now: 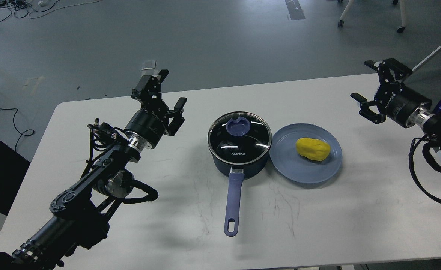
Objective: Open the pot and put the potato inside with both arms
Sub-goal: 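Move the left gripper over the pot toward the blue lid knob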
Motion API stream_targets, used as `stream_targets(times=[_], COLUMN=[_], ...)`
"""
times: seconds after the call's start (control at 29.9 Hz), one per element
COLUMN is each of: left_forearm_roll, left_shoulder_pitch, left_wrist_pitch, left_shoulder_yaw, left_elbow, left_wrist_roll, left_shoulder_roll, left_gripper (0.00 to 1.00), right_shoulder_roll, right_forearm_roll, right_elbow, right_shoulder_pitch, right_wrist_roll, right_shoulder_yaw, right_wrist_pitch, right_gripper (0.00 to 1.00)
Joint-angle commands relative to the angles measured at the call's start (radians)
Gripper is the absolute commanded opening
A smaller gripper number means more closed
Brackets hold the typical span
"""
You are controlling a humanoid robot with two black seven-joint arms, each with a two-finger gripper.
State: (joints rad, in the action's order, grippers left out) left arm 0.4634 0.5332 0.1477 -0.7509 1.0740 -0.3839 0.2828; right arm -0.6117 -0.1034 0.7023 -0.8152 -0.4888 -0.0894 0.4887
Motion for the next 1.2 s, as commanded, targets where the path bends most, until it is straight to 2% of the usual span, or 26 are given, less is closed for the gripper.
stream_targets(times=[0.0,0.17,0.4,0.53,0.6,0.64,0.67,0.74,0.9,1.17], left_forearm_roll=[0.0,-0.002,-0.003,0.012,0.043,0.108,0.153,0.344,0.629,1.256], left_shoulder_pitch=[-0.015,-0.016,-0.013,-0.001,0.007,0.026,0.039,0.071,0.134,0.361], left_wrist_pitch=[0.021,0.023,0.029,0.148,0.145,0.141,0.139,0.165,0.165,0.102], left_shoulder_yaw=[0.01,0.016,0.015,0.015,0.015,0.015,0.015,0.016,0.024,0.225], left_elbow=[0.001,0.0,-0.032,-0.022,-0.008,0.009,0.017,0.064,0.139,0.138], left_wrist_roll=[-0.001,0.008,-0.006,-0.016,-0.041,-0.087,-0.105,-0.105,-0.105,-0.105], left_shoulder_roll=[0.001,-0.005,0.015,0.067,0.07,0.075,0.076,0.096,0.102,0.098], left_gripper=[0.98,0.98,0.98,0.98,0.98,0.98,0.98,0.98,0.98,0.98], right_shoulder_roll=[0.0,0.0,0.0,0.0,0.0,0.001,0.001,0.001,0.001,0.001], right_forearm_roll=[0.002,0.001,0.002,0.002,0.002,0.002,0.002,0.002,0.002,0.002], right_elbow=[0.002,0.002,0.0,0.0,0.0,0.0,-0.001,-0.001,-0.001,0.0], right_shoulder_pitch=[0.008,0.013,0.014,0.014,0.016,0.016,0.018,0.021,0.027,0.041], right_wrist_roll=[0.0,0.0,0.0,0.0,0.0,0.0,0.0,0.0,0.0,0.0], right_shoulder_yaw=[0.0,0.0,-0.001,-0.001,0.0,-0.001,-0.001,-0.001,0.0,0.0], right_wrist_pitch=[0.0,0.0,0.0,0.0,0.0,0.0,0.0,0.0,0.0,0.0], right_gripper=[0.97,0.97,0.97,0.98,0.98,0.98,0.98,0.98,0.98,0.98])
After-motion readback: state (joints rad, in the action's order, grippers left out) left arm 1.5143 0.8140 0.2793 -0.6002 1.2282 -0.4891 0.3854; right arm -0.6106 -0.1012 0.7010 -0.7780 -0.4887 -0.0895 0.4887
